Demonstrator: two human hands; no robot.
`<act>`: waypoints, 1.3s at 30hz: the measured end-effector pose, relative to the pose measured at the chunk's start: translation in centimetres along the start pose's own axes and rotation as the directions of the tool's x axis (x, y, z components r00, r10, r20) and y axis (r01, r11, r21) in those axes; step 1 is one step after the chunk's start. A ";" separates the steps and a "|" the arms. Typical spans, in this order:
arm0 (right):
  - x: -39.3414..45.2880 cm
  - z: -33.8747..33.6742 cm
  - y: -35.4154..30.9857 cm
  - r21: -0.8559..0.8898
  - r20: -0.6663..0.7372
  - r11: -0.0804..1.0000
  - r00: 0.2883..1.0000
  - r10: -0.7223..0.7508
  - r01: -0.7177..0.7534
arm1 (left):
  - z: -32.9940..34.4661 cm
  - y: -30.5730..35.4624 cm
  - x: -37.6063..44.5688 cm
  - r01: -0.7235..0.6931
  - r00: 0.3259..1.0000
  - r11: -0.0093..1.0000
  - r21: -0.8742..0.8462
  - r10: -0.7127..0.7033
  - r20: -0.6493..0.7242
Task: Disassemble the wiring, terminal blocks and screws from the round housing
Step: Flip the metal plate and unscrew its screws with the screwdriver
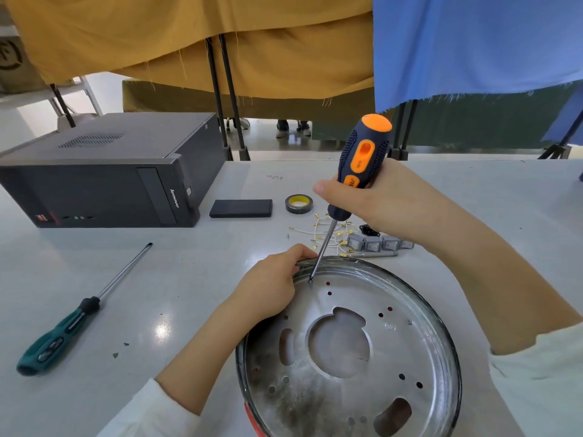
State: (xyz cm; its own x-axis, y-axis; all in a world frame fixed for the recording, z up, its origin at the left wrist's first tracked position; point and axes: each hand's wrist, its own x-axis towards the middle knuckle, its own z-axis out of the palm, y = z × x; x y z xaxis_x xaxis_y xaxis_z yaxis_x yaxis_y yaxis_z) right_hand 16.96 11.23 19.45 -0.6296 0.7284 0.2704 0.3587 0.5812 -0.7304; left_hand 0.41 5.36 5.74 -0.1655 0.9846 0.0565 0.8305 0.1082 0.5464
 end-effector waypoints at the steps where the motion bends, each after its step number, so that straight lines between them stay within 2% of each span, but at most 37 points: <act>1: 0.0 0.0 0.0 -0.025 -0.004 1.000 1.000 0.005 -0.005 | 0.0 0.0 0.0 0.000 1.000 1.000 0.001 0.000 0.001; 6: 0.2 -0.6 0.1 0.025 0.037 0.998 0.997 0.064 -0.065 | 0.1 -0.1 0.1 -0.001 1.000 1.000 0.005 0.001 0.000; 13: 0.1 -1.3 0.0 0.161 0.167 0.981 0.983 0.078 -0.105 | 0.1 -0.1 0.1 -0.004 1.000 1.000 0.013 0.004 -0.002; 16: 0.1 -0.9 0.0 0.117 0.147 0.990 0.987 0.066 -0.083 | 0.1 0.0 0.2 -0.004 1.000 1.000 0.018 0.004 -0.004; 20: 0.1 0.0 -0.1 -0.012 0.014 1.000 1.000 -0.003 0.003 | 0.0 0.0 0.1 -0.009 1.000 1.000 0.021 0.009 -0.003; 22: 0.2 0.1 0.0 -0.072 -0.029 0.997 1.000 -0.003 0.001 | 0.0 0.0 0.0 -0.013 1.000 1.000 0.023 0.013 -0.003; 25: 0.2 -0.5 0.0 -0.010 0.029 0.998 0.997 0.065 -0.065 | 0.0 0.0 0.1 -0.012 1.000 1.000 0.019 0.012 0.002; 32: -0.2 -1.1 -0.1 0.117 0.165 0.992 0.986 0.035 -0.055 | 0.0 -0.1 0.1 -0.010 1.000 1.000 0.013 0.010 0.003; 36: 0.0 -1.0 0.1 0.111 0.152 0.991 0.987 0.051 -0.068 | 0.0 0.0 0.0 -0.010 1.000 1.000 0.010 0.010 0.000; 39: 0.3 -0.3 0.3 0.040 0.068 0.999 0.997 0.020 -0.023 | 0.0 0.0 0.0 -0.010 1.000 1.000 0.011 0.010 -0.002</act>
State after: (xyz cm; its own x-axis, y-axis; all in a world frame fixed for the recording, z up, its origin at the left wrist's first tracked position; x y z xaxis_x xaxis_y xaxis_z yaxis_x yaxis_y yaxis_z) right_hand 17.13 11.73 19.51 -0.6676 0.7137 0.2120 0.3457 0.5494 -0.7607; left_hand 0.40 5.38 5.76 -0.1581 0.9854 0.0634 0.8378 0.0999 0.5367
